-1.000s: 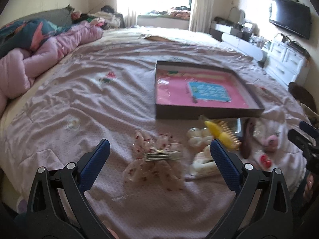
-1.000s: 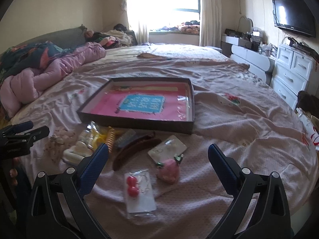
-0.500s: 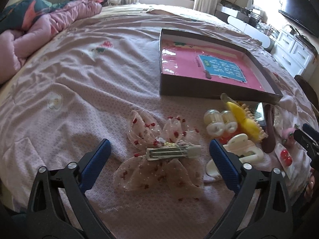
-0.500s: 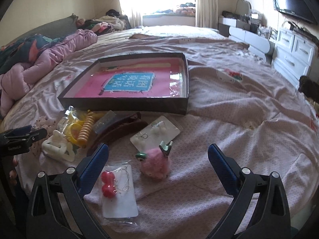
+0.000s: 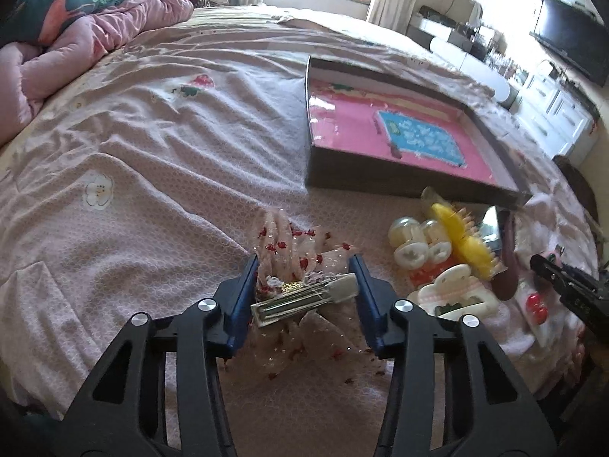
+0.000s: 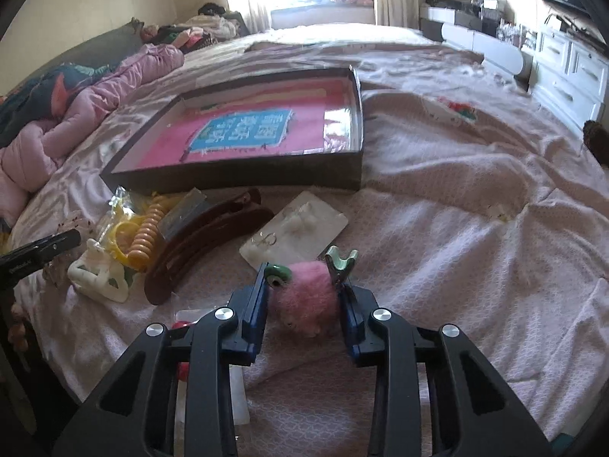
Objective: Organize jewelry
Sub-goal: 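Carry the bow clip and fluffy clip into the tray and open both tools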
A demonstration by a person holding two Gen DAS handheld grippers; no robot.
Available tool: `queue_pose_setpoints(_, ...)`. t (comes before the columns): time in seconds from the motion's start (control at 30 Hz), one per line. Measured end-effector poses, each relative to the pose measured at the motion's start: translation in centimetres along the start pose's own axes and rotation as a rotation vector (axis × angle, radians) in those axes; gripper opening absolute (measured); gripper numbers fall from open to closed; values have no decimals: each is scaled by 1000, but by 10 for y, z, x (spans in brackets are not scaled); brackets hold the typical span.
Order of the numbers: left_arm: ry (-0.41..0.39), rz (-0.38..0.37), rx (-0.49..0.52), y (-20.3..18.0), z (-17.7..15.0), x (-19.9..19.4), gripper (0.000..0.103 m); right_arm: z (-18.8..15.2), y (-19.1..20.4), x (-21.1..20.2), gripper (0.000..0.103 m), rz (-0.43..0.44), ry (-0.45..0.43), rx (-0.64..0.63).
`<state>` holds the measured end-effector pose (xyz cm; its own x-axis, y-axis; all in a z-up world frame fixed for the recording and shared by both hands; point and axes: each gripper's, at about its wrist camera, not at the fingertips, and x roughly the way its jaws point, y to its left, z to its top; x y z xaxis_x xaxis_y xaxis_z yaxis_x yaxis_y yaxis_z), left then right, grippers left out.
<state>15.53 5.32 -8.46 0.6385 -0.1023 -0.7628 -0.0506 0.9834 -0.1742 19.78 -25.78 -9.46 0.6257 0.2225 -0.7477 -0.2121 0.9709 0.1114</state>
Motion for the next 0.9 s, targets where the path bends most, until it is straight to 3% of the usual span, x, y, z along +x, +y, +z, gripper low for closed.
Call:
queue_pose_setpoints(0.33,-99,-85,52,-32,5,-39,37,3,-15,-27,31,17,-95,34)
queue_pose_setpoints(0.9,-147,-166,118,-82,49,-28,37,31,-23,-61,31,40,-205,48)
